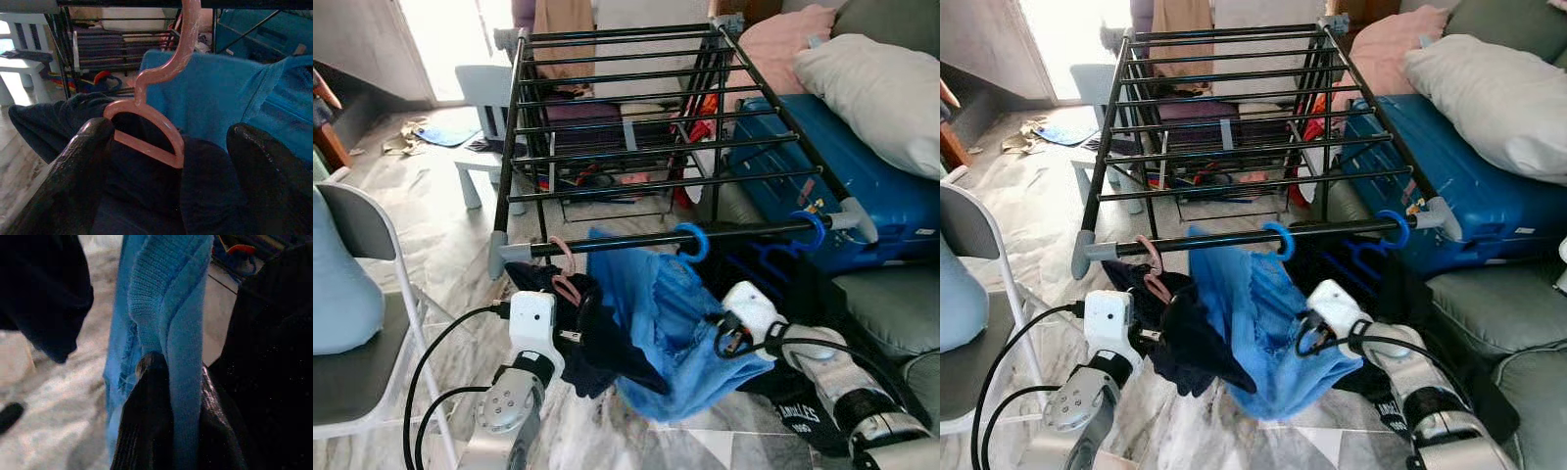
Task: Hang hanger
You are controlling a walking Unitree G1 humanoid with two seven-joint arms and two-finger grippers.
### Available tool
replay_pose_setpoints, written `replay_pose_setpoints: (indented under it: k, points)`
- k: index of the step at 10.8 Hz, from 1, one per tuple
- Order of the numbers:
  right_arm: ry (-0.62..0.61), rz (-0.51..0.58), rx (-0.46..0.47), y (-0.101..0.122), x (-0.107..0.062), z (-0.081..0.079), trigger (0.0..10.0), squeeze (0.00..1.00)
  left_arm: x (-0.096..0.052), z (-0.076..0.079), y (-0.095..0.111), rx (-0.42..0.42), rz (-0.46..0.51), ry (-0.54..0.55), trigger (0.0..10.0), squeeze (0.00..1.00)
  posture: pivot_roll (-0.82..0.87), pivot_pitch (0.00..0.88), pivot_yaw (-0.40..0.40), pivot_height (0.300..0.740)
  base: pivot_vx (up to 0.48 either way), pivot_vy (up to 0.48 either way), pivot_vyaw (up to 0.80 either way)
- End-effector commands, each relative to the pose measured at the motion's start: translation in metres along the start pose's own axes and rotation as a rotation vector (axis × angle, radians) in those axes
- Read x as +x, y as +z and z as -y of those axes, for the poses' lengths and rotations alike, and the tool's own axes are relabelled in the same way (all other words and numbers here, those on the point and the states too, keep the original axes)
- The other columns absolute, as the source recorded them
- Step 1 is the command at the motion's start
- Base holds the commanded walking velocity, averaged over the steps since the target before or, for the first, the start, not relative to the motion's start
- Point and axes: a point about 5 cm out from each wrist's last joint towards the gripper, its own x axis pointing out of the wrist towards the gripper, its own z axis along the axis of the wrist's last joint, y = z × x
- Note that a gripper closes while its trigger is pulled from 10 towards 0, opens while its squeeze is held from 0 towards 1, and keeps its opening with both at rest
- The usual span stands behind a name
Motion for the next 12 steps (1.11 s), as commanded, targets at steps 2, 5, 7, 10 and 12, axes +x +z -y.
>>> replay_pose_setpoints:
  k: [2, 5, 7, 10, 12]
  points:
    - [-0.049, 0.145, 0.034, 0.021, -0.005, 0.01, 0.0, 0.0, -0.001, -0.002, 0.0, 0.009, -0.009, 0.002, 10.0, 0.0, -0.05, 0.0, 0.025, 0.74, 0.0, 0.0, 0.0]
    - [-0.108, 0.242, 0.103, 0.025, -0.024, -0.002, 0.7, 0.0, -0.009, -0.016, -0.005, 0.039, -0.017, 0.094, 10.0, 0.0, -0.06, 0.0, 0.019, 0.74, 0.0, 0.0, 0.0]
    - [-0.101, 0.236, 0.174, 0.016, -0.026, -0.028, 1.1, 0.0, -0.013, -0.02, -0.012, 0.05, -0.039, 0.137, 10.0, 0.0, -0.06, 0.0, 0.03, 0.74, 0.0, 0.0, 0.0]
    - [-0.133, 0.195, 0.329, 0.009, -0.014, -0.052, 0.0, 0.0, 0.003, -0.031, -0.009, 0.074, -0.029, 0.168, 10.0, 0.0, -0.06, 0.0, 0.046, 0.74, 0.0, 0.0, 0.0]
    - [-0.224, 0.214, 0.354, 0.017, 0.0, -0.047, 0.0, 0.0, 0.014, -0.034, -0.002, 0.098, -0.001, 0.16, 10.0, 0.0, -0.07, 0.0, 0.075, 0.74, 0.0, 0.0, 0.0]
